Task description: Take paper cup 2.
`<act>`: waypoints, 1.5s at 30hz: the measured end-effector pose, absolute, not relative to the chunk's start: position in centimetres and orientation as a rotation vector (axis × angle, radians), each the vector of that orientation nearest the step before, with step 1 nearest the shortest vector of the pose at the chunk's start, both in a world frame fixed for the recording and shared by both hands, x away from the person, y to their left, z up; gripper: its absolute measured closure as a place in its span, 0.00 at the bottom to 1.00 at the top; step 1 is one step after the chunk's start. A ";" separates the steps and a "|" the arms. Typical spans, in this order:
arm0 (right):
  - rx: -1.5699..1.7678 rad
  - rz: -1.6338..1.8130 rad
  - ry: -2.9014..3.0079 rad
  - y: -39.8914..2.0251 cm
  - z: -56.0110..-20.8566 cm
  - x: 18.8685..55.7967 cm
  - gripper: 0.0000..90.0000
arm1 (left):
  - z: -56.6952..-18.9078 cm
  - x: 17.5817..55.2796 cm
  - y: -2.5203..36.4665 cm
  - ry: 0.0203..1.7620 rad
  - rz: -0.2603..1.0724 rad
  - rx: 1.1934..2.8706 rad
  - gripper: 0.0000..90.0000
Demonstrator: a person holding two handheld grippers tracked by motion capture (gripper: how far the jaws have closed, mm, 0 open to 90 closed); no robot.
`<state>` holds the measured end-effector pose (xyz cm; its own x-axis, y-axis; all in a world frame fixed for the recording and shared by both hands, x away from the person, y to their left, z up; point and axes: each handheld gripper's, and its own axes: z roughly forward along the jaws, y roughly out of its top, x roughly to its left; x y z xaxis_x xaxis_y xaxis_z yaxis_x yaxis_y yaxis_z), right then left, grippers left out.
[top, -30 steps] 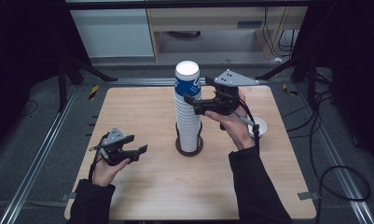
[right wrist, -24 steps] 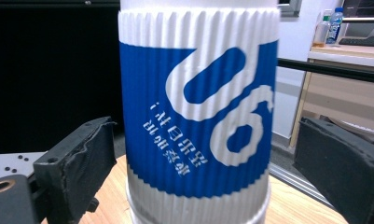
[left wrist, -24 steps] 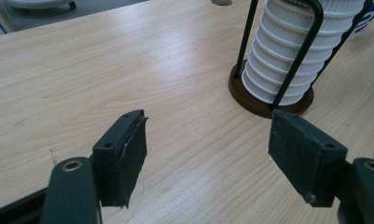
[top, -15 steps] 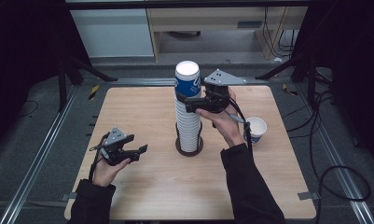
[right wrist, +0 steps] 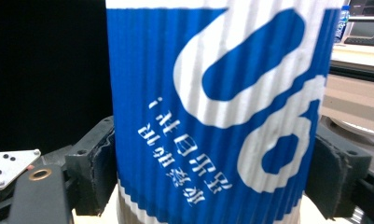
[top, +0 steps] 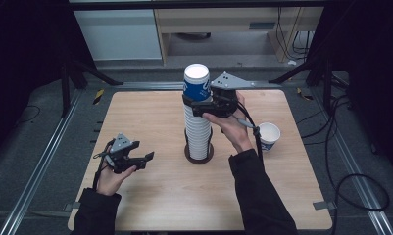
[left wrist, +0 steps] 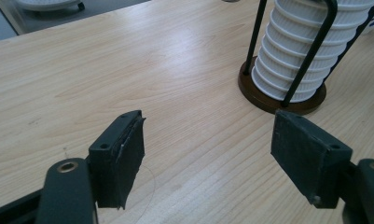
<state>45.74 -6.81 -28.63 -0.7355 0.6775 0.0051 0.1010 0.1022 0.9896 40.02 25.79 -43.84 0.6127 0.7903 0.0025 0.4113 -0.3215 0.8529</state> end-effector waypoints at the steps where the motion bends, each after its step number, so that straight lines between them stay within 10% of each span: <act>1: 0.756 1.671 1.931 -6.8 -28.6 45.7 0.19 | -43.9 40.0 25.8 0.954 0.535 1.947 0.28; 45: 0.689 1.682 1.852 -7.0 -23.5 45.0 0.23 | -43.8 40.1 26.3 1.022 0.536 1.891 0.31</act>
